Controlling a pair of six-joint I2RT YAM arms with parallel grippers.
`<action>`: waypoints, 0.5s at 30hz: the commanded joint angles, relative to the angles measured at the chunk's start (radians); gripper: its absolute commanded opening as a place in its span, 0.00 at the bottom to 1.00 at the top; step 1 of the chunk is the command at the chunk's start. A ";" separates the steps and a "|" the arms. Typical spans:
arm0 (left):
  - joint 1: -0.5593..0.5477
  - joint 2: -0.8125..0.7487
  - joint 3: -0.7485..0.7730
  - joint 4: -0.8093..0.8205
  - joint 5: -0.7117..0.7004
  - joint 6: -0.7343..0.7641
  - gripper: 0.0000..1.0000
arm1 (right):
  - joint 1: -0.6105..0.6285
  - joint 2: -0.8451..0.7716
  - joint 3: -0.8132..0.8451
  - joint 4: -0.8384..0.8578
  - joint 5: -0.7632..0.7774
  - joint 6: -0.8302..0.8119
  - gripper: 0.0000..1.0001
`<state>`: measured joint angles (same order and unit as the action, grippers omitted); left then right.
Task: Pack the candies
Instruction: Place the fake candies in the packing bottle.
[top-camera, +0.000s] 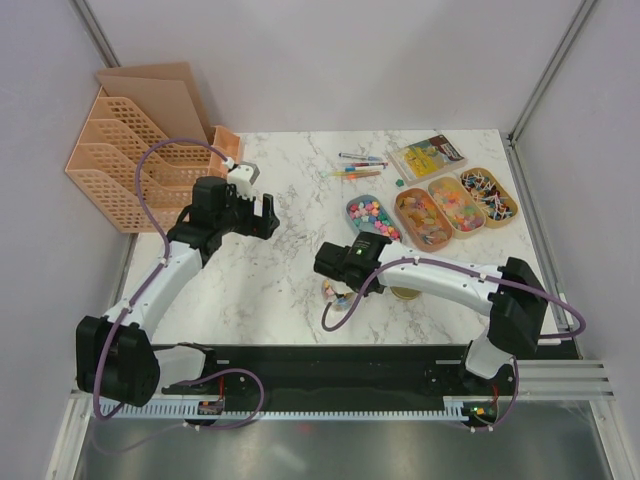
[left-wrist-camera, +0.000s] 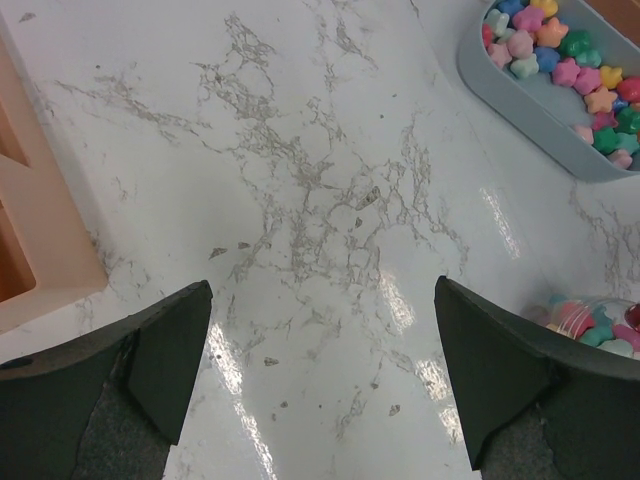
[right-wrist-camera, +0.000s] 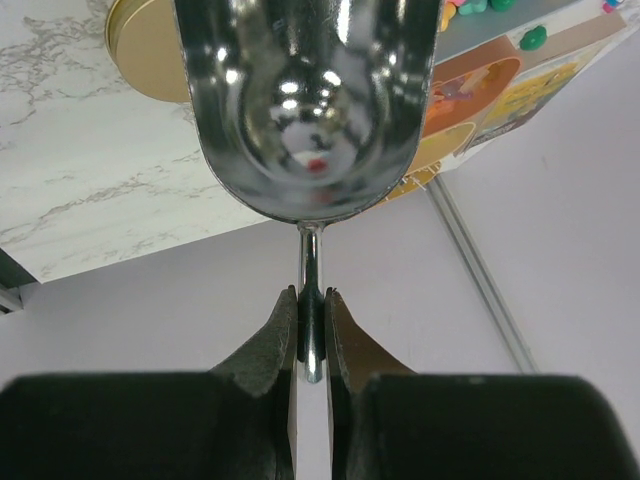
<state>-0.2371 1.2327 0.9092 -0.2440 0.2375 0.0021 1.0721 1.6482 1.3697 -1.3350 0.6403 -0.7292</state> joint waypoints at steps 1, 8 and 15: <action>0.004 -0.001 0.020 0.043 0.007 -0.034 1.00 | 0.005 -0.025 -0.047 -0.124 0.056 0.028 0.00; 0.005 0.008 0.031 0.031 -0.138 -0.027 1.00 | -0.067 -0.114 -0.191 -0.081 0.022 0.091 0.00; 0.004 0.059 0.094 -0.006 -0.211 -0.007 1.00 | -0.331 -0.244 -0.254 0.058 -0.138 0.079 0.00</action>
<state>-0.2371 1.2694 0.9390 -0.2527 0.0925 -0.0036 0.8455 1.4872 1.1198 -1.3228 0.5831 -0.6605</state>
